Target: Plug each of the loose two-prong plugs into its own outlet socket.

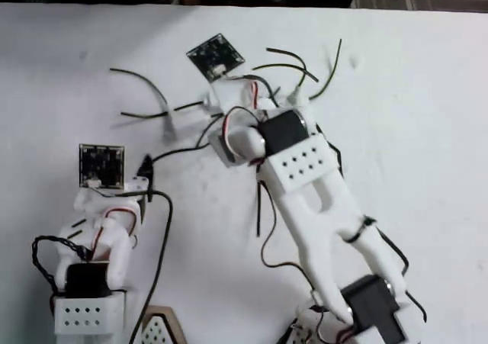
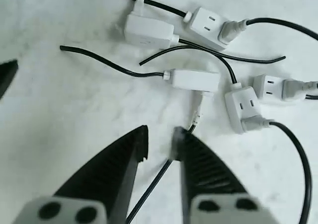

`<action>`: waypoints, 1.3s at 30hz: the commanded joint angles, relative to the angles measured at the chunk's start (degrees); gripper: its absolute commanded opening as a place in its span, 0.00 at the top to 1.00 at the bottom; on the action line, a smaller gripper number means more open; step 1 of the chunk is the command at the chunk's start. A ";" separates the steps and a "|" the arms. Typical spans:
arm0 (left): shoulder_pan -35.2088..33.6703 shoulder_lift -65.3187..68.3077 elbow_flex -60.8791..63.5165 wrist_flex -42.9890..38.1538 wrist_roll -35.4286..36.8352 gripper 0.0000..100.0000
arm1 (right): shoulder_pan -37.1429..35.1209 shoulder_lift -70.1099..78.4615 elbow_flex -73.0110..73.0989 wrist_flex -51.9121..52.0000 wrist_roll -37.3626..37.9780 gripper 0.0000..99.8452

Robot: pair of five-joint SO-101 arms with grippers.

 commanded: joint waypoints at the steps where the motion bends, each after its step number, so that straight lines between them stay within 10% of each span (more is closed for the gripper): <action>1: -0.48 -0.66 -3.78 1.41 -1.76 0.96 | -0.40 -6.46 1.93 4.35 0.09 0.96; 11: 0.04 -0.66 -3.96 6.33 -1.85 0.98 | -0.13 -38.02 35.16 -7.43 0.00 0.98; 19: 1.71 -0.66 6.15 -6.95 -2.37 0.98 | -0.04 -63.08 62.07 -22.37 0.00 0.98; 32: 2.15 -0.66 10.37 -8.62 -11.43 0.98 | 0.40 -89.27 83.52 -22.90 0.09 0.98; 39: 1.71 -5.41 9.05 -4.57 -4.57 0.98 | 0.66 -88.40 85.54 -24.04 0.09 0.98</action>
